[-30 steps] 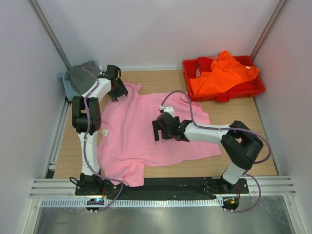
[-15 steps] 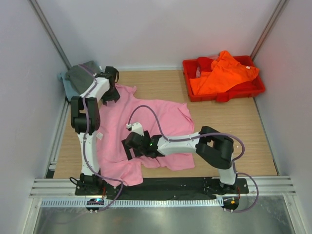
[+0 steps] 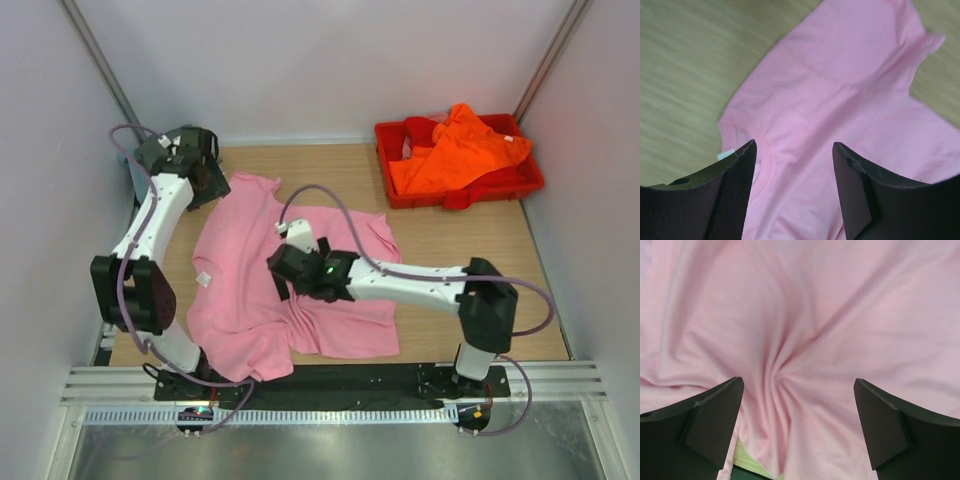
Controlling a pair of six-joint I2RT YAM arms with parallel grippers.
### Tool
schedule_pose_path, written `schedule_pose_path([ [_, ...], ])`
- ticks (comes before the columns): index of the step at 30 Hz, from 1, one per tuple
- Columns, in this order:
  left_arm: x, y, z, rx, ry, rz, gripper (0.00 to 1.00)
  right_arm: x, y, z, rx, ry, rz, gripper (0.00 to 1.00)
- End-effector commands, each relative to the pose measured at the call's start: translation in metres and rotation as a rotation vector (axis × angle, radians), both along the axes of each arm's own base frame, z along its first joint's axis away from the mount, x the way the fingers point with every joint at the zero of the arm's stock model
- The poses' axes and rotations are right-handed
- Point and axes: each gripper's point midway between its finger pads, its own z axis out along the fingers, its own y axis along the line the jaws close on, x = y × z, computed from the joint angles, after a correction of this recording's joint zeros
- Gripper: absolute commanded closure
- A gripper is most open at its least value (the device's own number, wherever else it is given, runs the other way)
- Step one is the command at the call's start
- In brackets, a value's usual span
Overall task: Fold and stack the t-shirts
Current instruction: Flatten the tshirt out
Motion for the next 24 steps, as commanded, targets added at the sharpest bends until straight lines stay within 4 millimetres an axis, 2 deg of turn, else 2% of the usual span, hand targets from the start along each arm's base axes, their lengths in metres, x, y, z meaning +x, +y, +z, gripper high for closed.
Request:
schedule_pose_path([
  [1,-0.046,-0.027,-0.011,-0.067,0.024,-0.069,0.36,0.045,-0.053,0.06,-0.003,-0.127,-0.122,0.04],
  [2,-0.055,-0.037,-0.016,-0.084,0.021,-0.083,0.36,0.068,-0.077,0.063,0.003,-0.118,-0.183,0.06],
  [3,-0.079,-0.042,-0.031,-0.089,0.047,-0.091,0.36,0.078,-0.088,0.065,-0.01,-0.123,-0.198,0.15],
  [4,-0.088,-0.063,-0.038,-0.1,0.037,-0.14,0.36,0.097,-0.109,0.066,-0.026,-0.133,-0.254,0.18],
  [5,-0.099,-0.074,-0.046,-0.113,0.041,-0.161,0.36,0.107,-0.118,0.07,-0.036,-0.145,-0.274,0.22],
  [6,-0.123,-0.094,-0.062,-0.126,0.067,-0.197,0.37,0.116,-0.126,0.065,-0.081,-0.146,-0.274,0.31],
  [8,-0.138,-0.115,-0.074,-0.143,0.052,-0.247,0.38,0.134,-0.133,0.062,-0.112,-0.149,-0.292,0.36],
  [9,-0.154,-0.115,-0.092,-0.123,0.079,-0.245,0.38,0.148,-0.144,0.045,-0.159,-0.118,-0.318,0.37],
  [10,-0.166,-0.128,-0.095,-0.125,0.068,-0.292,0.38,0.155,-0.149,0.037,-0.196,-0.1,-0.316,0.38],
  [11,-0.179,-0.134,-0.109,-0.123,0.078,-0.317,0.39,0.168,-0.157,0.025,-0.234,-0.073,-0.338,0.39],
  [13,-0.187,-0.137,-0.114,-0.132,0.065,-0.329,0.39,0.181,-0.163,0.012,-0.268,-0.052,-0.347,0.4],
  [14,-0.189,-0.138,-0.115,-0.132,0.054,-0.331,0.39,0.19,-0.163,0.011,-0.261,-0.051,-0.352,0.41],
  [16,-0.199,-0.131,-0.127,-0.111,0.064,-0.323,0.4,0.202,-0.168,-0.008,-0.28,-0.015,-0.361,0.43],
  [17,-0.198,-0.133,-0.127,-0.129,0.04,-0.327,0.39,0.209,-0.168,-0.01,-0.283,-0.016,-0.358,0.43],
  [18,-0.203,-0.13,-0.137,-0.126,0.052,-0.331,0.4,0.214,-0.17,-0.014,-0.292,-0.011,-0.361,0.44],
  [19,-0.203,-0.132,-0.14,-0.136,0.048,-0.338,0.39,0.218,-0.175,-0.028,-0.327,0.008,-0.368,0.44],
  [20,-0.205,-0.131,-0.144,-0.133,0.056,-0.337,0.39,0.225,-0.176,-0.027,-0.331,0.001,-0.375,0.45],
  [24,-0.205,-0.132,-0.152,-0.123,0.079,-0.34,0.4,0.235,-0.188,-0.046,-0.37,0.039,-0.387,0.49],
])
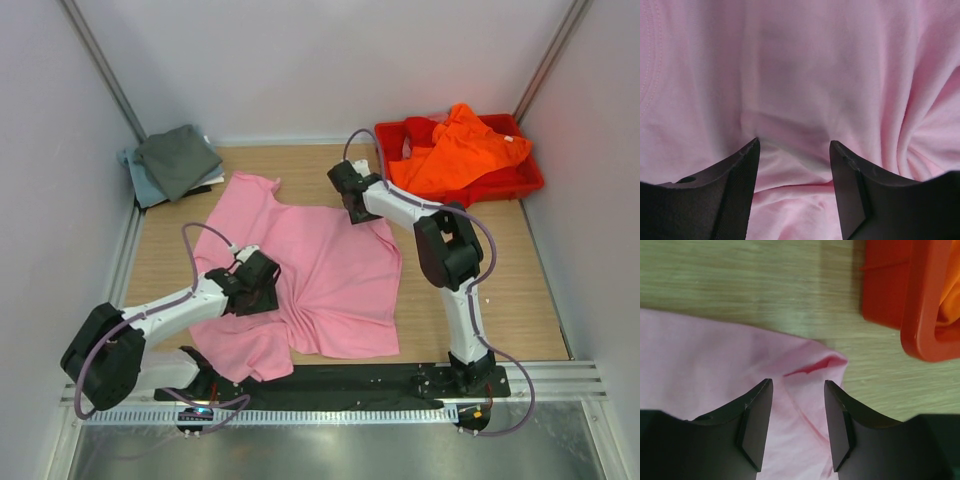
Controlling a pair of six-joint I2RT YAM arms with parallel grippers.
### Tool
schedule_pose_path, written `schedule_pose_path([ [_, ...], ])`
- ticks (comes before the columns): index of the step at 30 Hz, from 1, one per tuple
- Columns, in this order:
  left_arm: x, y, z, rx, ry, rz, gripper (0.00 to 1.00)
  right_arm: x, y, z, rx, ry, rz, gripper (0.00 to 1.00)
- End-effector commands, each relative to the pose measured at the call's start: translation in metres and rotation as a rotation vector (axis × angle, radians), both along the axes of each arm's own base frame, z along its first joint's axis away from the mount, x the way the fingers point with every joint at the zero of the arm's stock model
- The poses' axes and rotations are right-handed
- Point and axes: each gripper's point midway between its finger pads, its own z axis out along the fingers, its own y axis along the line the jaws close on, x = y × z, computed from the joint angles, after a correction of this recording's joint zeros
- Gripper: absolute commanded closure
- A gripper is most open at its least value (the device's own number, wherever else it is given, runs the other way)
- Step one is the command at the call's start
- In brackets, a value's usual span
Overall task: Fold and stack the t-shirts
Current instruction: Flatten the tshirt out
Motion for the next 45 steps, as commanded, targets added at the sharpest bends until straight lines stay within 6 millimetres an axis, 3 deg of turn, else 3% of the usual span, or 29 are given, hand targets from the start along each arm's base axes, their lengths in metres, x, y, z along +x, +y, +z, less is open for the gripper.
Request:
schedule_pose_path([
  [1,0.02,-0.013,0.005,-0.043,-0.075,0.024,0.42,0.017,-0.004,0.014,-0.007,-0.028,0.005,0.5],
  [11,0.022,-0.015,0.002,-0.043,-0.078,0.016,0.47,0.009,-0.004,-0.014,0.015,0.025,0.01,0.53],
  [13,0.022,-0.015,0.001,-0.043,-0.078,0.016,0.48,0.008,-0.006,-0.016,0.008,0.026,0.006,0.6],
  [15,0.022,-0.015,0.001,-0.041,-0.077,0.015,0.48,0.008,-0.012,-0.014,-0.018,0.019,-0.003,0.68],
  [21,0.022,-0.015,0.0,-0.04,-0.076,0.017,0.49,0.008,-0.025,0.011,-0.027,-0.022,-0.016,0.71],
  [26,0.022,-0.014,0.0,-0.039,-0.077,0.018,0.5,0.01,-0.048,0.03,-0.046,-0.049,-0.042,0.71],
  [31,0.023,-0.014,0.0,-0.036,-0.078,0.019,0.51,0.008,-0.073,0.037,-0.06,-0.056,-0.076,0.7],
  [36,0.023,-0.014,-0.001,-0.033,-0.074,0.019,0.51,0.01,-0.116,0.04,-0.1,-0.062,-0.17,0.66],
  [39,0.023,-0.014,-0.001,-0.03,-0.073,0.021,0.52,0.012,-0.131,0.049,-0.056,-0.063,-0.208,0.59],
  [40,0.024,-0.014,0.001,-0.032,-0.075,0.021,0.52,0.011,-0.13,0.056,-0.041,-0.075,-0.21,0.48],
  [42,0.021,-0.012,0.005,-0.017,-0.061,0.018,0.49,0.007,-0.125,0.068,0.006,-0.087,-0.206,0.36],
  [43,0.024,-0.015,0.016,-0.028,-0.083,0.015,0.47,0.001,-0.123,0.085,0.046,-0.121,-0.21,0.25],
  [45,0.019,-0.007,0.028,-0.002,-0.076,0.023,0.43,-0.013,-0.123,0.096,0.081,-0.135,-0.213,0.19],
])
